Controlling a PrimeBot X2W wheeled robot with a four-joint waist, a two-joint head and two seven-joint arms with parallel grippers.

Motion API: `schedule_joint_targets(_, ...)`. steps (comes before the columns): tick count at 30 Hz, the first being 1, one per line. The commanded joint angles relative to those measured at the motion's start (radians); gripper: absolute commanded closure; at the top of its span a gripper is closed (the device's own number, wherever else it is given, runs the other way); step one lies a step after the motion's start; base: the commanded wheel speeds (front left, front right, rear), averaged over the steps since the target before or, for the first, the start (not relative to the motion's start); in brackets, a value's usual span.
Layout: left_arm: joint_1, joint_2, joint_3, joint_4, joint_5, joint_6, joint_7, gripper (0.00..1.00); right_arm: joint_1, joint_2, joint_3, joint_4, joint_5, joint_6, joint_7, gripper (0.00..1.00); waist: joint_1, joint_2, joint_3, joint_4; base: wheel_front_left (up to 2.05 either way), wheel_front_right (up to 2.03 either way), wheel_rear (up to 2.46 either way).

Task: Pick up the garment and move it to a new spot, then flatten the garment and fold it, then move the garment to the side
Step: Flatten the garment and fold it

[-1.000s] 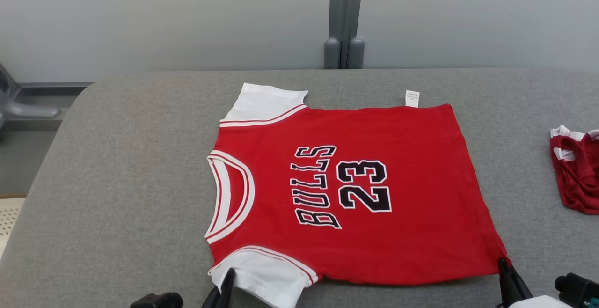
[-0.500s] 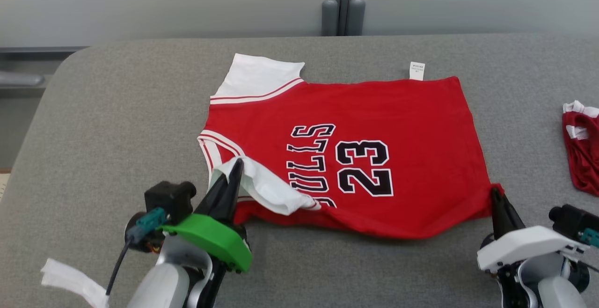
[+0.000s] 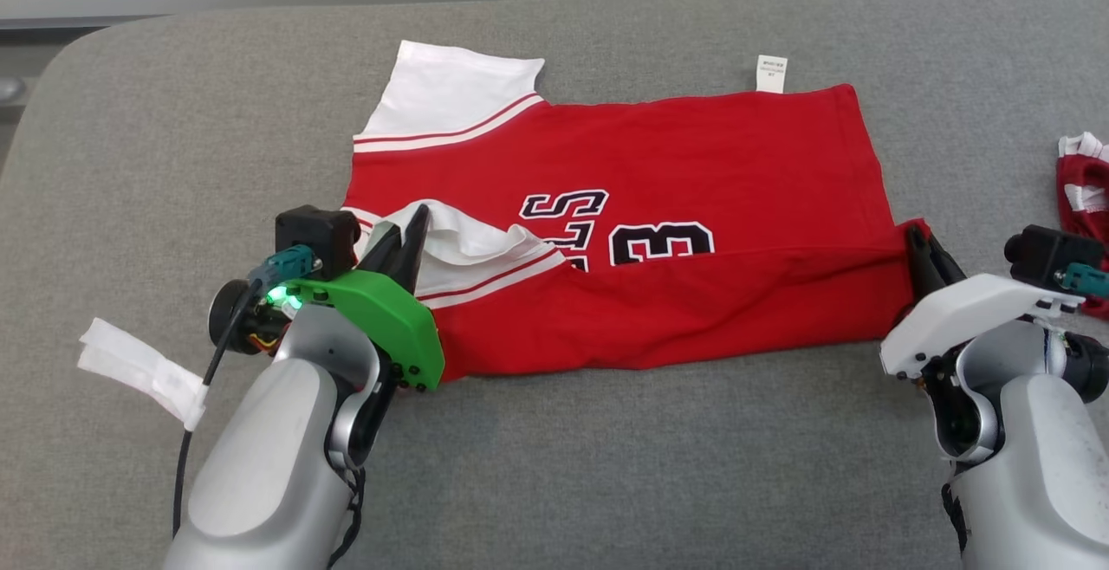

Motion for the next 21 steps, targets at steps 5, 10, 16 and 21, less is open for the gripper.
schedule_joint_targets(5, -0.054, -0.01, -0.002, 0.056, 0.002, -0.006, -0.027, 1.0, -0.044, -0.003, -0.006, 0.009, -0.047, 0.0, 0.055, 1.0, 0.0, 0.0, 0.022, -0.005, 0.0, 0.0, 0.0)
schedule_joint_targets(10, -0.084, -0.018, -0.005, 0.11, 0.007, -0.003, -0.061, 1.0, -0.052, -0.003, -0.01, 0.015, -0.063, 0.0, 0.074, 1.0, 0.0, 0.0, 0.029, -0.008, 0.0, 0.0, 0.0)
schedule_joint_targets(16, -0.107, -0.023, -0.012, 0.163, 0.017, 0.013, -0.079, 0.0, -0.065, -0.003, -0.012, 0.012, -0.087, 0.0, 0.081, 0.0, 0.0, 0.0, 0.029, -0.016, 0.0, 0.0, 0.0)
schedule_joint_targets(21, -0.085, -0.017, -0.015, 0.153, 0.011, 0.017, -0.083, 0.0, -0.049, -0.003, -0.007, -0.017, -0.11, 0.0, 0.095, 0.0, 0.0, 0.0, 0.017, -0.015, 0.0, 0.0, 0.0)
